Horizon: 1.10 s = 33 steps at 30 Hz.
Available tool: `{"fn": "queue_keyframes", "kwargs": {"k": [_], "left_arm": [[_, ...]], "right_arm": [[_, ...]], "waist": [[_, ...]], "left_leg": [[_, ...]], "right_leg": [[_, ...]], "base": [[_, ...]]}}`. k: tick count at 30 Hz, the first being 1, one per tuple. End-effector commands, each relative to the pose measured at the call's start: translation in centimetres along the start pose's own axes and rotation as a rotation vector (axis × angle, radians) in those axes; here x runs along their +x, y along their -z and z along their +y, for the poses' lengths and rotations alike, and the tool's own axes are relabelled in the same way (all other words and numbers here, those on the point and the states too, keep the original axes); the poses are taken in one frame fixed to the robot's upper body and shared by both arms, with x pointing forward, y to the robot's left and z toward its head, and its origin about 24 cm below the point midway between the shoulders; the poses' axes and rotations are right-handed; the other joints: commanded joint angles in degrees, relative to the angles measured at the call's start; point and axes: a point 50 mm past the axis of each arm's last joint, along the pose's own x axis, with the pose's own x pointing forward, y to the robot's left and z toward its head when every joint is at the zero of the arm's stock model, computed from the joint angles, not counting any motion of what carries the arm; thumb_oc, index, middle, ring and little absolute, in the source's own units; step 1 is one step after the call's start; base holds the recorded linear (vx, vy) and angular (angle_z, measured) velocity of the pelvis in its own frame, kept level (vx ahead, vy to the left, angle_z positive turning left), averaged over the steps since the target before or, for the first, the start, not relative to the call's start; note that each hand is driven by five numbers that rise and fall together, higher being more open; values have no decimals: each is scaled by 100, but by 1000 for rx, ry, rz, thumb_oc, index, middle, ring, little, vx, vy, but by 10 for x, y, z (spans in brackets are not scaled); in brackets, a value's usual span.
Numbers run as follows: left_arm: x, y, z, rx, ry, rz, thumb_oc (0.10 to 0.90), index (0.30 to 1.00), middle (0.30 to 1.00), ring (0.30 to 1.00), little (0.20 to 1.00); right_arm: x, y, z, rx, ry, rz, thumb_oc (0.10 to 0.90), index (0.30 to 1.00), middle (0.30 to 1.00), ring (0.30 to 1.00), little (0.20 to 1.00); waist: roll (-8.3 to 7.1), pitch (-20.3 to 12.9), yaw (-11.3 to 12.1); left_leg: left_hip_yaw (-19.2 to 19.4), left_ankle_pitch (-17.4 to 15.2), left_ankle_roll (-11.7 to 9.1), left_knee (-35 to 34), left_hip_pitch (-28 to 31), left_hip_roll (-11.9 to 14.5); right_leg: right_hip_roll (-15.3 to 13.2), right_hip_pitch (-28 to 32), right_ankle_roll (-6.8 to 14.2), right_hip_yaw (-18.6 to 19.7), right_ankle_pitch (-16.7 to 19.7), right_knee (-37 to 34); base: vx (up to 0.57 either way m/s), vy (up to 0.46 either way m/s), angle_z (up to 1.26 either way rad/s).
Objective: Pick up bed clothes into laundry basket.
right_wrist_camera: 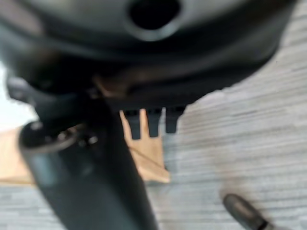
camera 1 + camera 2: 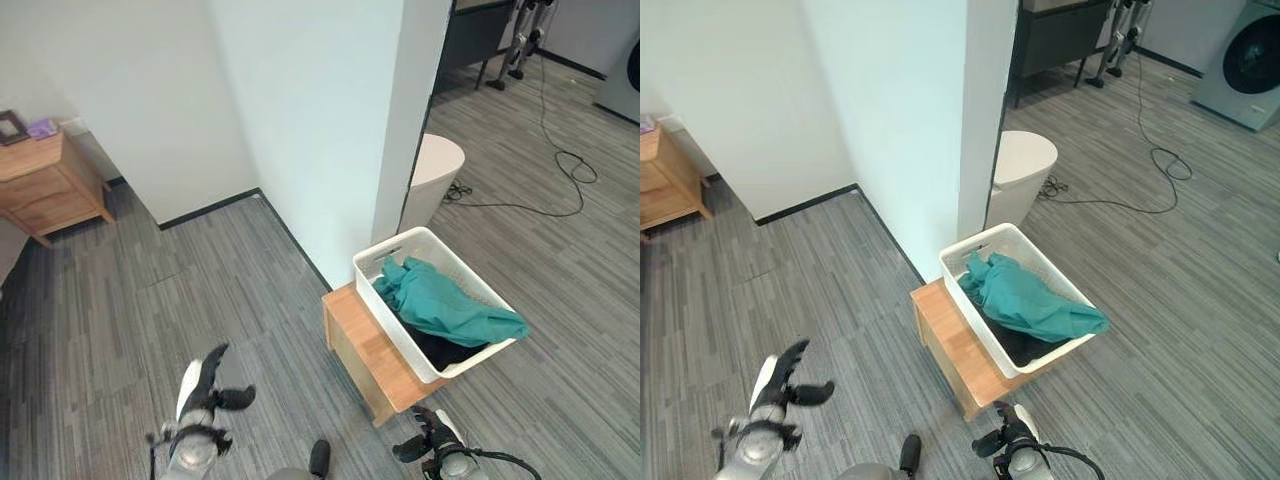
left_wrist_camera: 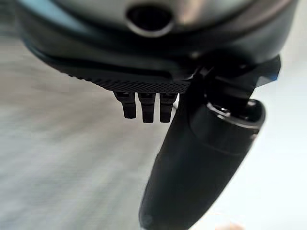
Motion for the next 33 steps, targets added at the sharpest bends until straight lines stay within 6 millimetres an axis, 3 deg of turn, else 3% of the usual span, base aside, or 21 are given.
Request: {"fn": "queue_keyframes", "kwargs": {"k": [1,2,4,6,9,10,11,14,15,16,19,21,22,23,24,25,26,27,29,30,33], "left_arm": [[19,-45,-7,-10,-53,-144,800,900,900,900,900],[20,-32,-10,5,-52,-75,800,900,900,900,900],[21,-17,-15,31,-43,3,800,900,900,900,900],[21,10,-21,128,-12,131,800,900,900,900,900],[17,30,-28,186,29,226,800,900,900,900,900],[12,51,-25,181,40,338,800,900,900,900,900],[13,50,-25,179,39,338,800,900,900,900,900],[18,46,-16,32,-1,342,800,900,900,900,900],[28,23,-7,-61,-43,248,800,900,900,900,900],[33,5,-2,-109,-64,164,800,900,900,900,900],[41,-57,10,-244,-78,-111,800,900,900,900,900],[39,-100,16,-310,-48,-292,800,900,900,900,900],[39,-100,16,-310,-48,-292,800,900,900,900,900],[33,-131,26,-398,-49,-423,800,900,900,900,900],[32,-131,26,-397,-47,-422,800,900,900,900,900],[27,-140,22,-433,-5,-469,800,900,900,900,900],[17,-156,23,-506,24,-542,800,900,900,900,900],[17,-156,23,-506,25,-541,800,900,900,900,900],[8,-173,21,-505,106,-626,800,900,900,900,900],[3,-177,25,-478,119,-674,800,900,900,900,900],[-8,-173,50,-428,66,-740,800,900,900,900,900]], "right_arm": [[3,-3,-12,-37,31,-17,800,900,900,900,900],[3,-3,-14,-43,36,-17,800,900,900,900,900],[3,-1,-13,-38,37,-10,800,900,900,900,900],[3,-2,-15,-49,45,-13,800,900,900,900,900],[4,-9,-12,-69,34,-38,800,900,900,900,900],[7,-21,-15,-92,36,-72,800,900,900,900,900],[7,-22,-15,-92,35,-74,800,900,900,900,900],[7,-56,-20,-163,57,-215,800,900,900,900,900],[4,-93,-40,-195,116,-350,800,900,900,900,900],[0,-114,-53,-197,159,-426,800,900,900,900,900],[-20,-171,-102,-174,303,-630,800,900,900,900,900],[-37,-205,-127,-160,373,-752,800,900,900,900,900],[-37,-205,-128,-159,373,-752,800,900,900,900,900],[-46,-193,-126,-145,378,-797,800,900,900,900,900],[-46,-192,-126,-145,378,-795,800,900,900,900,900],[-47,-188,-137,-144,426,-777,800,900,900,900,900],[-65,-182,-130,-170,480,-872,800,900,900,900,900],[-66,-182,-130,-169,481,-871,800,900,900,900,900],[-68,-181,-129,-134,498,-885,800,900,900,900,900],[-71,-179,-108,-130,415,-923,800,900,900,900,900],[-97,-186,-131,-63,487,-1031,800,900,900,900,900]], "waist": [[65,172,-54],[-7,162,-209],[-74,72,-442],[-149,-67,-706],[-105,-214,-810],[-178,-269,-714],[-194,-268,-733],[-297,-238,-607],[-370,-95,-669],[-395,-36,-709],[-445,93,-753],[-463,137,-715],[-463,142,-731],[-540,170,-870],[-528,146,-863],[-555,132,-920],[-574,216,-1214],[-557,194,-1200],[-568,183,-1349],[-571,180,-1440],[-621,95,-1308]], "left_leg": [[1470,39,-614,360,-394,1203],[2313,-31,-588,547,-359,1538],[3212,-143,-665,716,-142,1830],[4357,-160,-686,1077,175,2401],[4237,-262,-707,905,309,2267],[4109,-309,-683,869,259,2116],[4098,-318,-673,870,248,2097],[3947,-545,-387,569,386,1699],[3678,-675,-220,330,450,1416],[3520,-692,-187,223,500,1319],[2963,-671,-227,123,386,1213],[2579,-483,-231,57,189,1178],[2562,-483,-231,60,186,1177],[2030,-473,-249,44,60,1025],[2029,-454,-253,44,34,1043],[1615,-486,-223,44,-53,923],[987,-494,-175,44,-135,716],[991,-468,-187,44,-169,745],[469,-405,-190,44,-308,599],[406,-405,-216,44,-331,597],[348,-308,-340,44,-393,759]], "right_leg": [[-576,-153,272,-586,-423,54],[-632,-198,283,-851,-376,87],[-669,-131,278,-1104,-456,85],[-784,-65,145,-1714,-386,163],[-771,6,195,-1927,-359,230],[-889,54,222,-2024,-291,406],[-914,45,237,-2035,-296,429],[-1206,-177,319,-2083,-258,1351],[-1494,-645,523,-1698,-210,2250],[-1482,-936,561,-1297,-224,2574],[-992,-1277,624,-260,-653,2365],[-672,-1356,472,201,-629,1917],[-674,-1345,472,184,-633,1914],[-399,-1436,431,1087,-641,1602],[-380,-1450,422,1084,-608,1576],[-188,-1481,392,1819,-643,1512],[242,-1531,338,3206,-758,1728],[271,-1566,329,3211,-718,1719],[567,-1467,258,4207,-725,1696],[605,-1405,237,4406,-676,1635],[231,-1138,186,3841,-563,1041]], "base": [[-310,69,107],[-205,32,134],[-142,45,159],[-175,97,155],[94,122,141],[93,130,158],[192,238,126],[110,175,92],[120,194,99],[106,153,114],[51,-16,136],[-15,-129,139],[61,-198,169],[44,-137,173],[96,-218,222],[33,-190,262],[28,-195,313],[-36,-168,248],[-127,-176,177],[-186,-250,159],[-129,-318,136]]}}
